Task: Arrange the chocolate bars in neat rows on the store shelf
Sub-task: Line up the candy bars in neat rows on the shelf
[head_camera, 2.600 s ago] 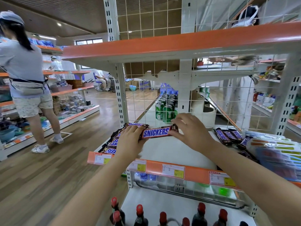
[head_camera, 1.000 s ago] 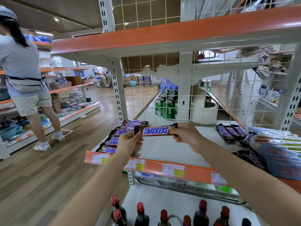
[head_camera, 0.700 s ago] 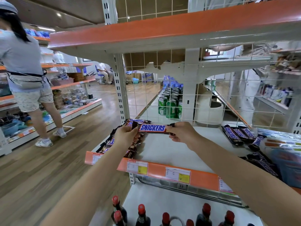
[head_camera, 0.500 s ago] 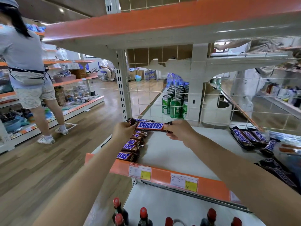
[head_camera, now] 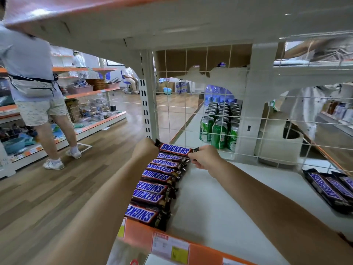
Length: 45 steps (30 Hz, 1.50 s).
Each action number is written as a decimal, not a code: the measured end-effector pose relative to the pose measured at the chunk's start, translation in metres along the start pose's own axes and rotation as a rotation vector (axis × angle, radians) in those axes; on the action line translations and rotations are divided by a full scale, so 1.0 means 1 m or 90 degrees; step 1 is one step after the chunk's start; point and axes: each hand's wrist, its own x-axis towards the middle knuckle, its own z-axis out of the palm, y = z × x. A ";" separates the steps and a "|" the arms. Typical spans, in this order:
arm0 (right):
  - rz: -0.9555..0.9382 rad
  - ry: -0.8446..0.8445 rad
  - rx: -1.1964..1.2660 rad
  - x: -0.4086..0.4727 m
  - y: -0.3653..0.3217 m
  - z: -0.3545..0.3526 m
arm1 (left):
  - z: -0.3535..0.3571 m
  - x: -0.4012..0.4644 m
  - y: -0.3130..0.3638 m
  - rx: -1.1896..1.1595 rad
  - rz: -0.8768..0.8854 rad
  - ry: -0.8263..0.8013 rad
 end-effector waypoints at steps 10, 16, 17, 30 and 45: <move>-0.050 0.051 -0.126 0.051 0.001 0.025 | 0.023 0.066 -0.004 0.019 0.004 0.033; -0.038 0.054 -0.210 0.071 0.011 0.036 | 0.042 0.075 -0.010 0.126 0.002 -0.033; -0.039 0.057 -0.215 0.072 0.013 0.036 | 0.044 0.076 -0.012 0.145 0.004 -0.035; -0.110 0.071 -0.377 0.046 0.010 0.016 | 0.030 0.032 -0.003 0.371 0.170 0.066; -0.242 0.174 -0.625 -0.072 0.027 -0.105 | 0.075 -0.106 0.087 0.286 0.379 -0.030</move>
